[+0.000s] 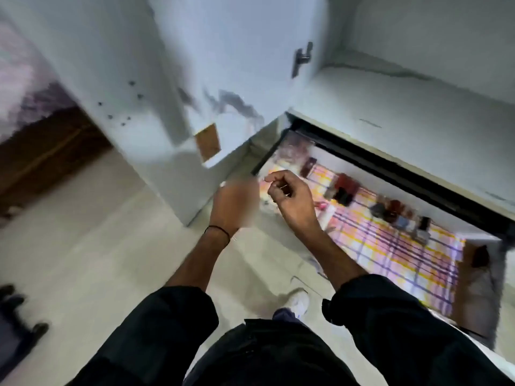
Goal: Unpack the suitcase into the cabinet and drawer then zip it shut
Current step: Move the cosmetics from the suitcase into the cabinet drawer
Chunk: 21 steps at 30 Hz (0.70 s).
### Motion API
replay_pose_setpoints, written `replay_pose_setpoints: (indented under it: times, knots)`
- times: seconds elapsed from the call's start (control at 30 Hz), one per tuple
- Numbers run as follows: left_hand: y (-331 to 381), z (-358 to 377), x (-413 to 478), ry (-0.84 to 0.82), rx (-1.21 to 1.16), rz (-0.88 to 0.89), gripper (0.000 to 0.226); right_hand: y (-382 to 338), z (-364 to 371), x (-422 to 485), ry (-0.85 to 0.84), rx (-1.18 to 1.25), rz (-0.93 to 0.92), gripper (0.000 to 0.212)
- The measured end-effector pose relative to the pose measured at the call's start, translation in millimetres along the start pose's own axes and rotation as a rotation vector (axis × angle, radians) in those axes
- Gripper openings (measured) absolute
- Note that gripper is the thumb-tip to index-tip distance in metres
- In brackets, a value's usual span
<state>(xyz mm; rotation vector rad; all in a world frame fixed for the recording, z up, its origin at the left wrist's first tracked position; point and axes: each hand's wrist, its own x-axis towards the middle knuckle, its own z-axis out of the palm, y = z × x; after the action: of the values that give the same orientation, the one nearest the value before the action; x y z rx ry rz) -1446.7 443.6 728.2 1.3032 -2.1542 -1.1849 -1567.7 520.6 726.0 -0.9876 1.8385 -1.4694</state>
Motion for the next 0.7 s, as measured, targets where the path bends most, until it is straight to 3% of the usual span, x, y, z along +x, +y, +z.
replay_pose_setpoints:
  times: [0.07, 0.13, 0.2, 0.27, 0.47, 0.7]
  knots:
    - [-44, -51, -34, 0.167, -0.092, -0.141, 0.019, -17, 57, -20, -0.114, 0.007, -0.015, 0.021]
    - [-57, -72, -59, 0.227, -0.272, -0.184, 0.020, -23, 75, -29, -0.157, -0.002, -0.018, 0.020]
    - [-113, -151, -133, 0.463, -0.345, -0.274, 0.021, -49, 178, -77, -0.430, 0.013, -0.029, 0.019]
    - [-122, -160, -145, 0.473, -0.398, -0.276, 0.021, -57, 189, -82, -0.443, 0.065, -0.010, 0.018]
    - [-240, -262, -260, 0.831, -0.527, -0.479, 0.021, -82, 368, -164, -0.903, -0.008, 0.007, 0.020]
    - [-361, -346, -337, 1.112, -0.590, -0.695, 0.021, -88, 560, -215, -1.234, -0.087, 0.010, 0.021]
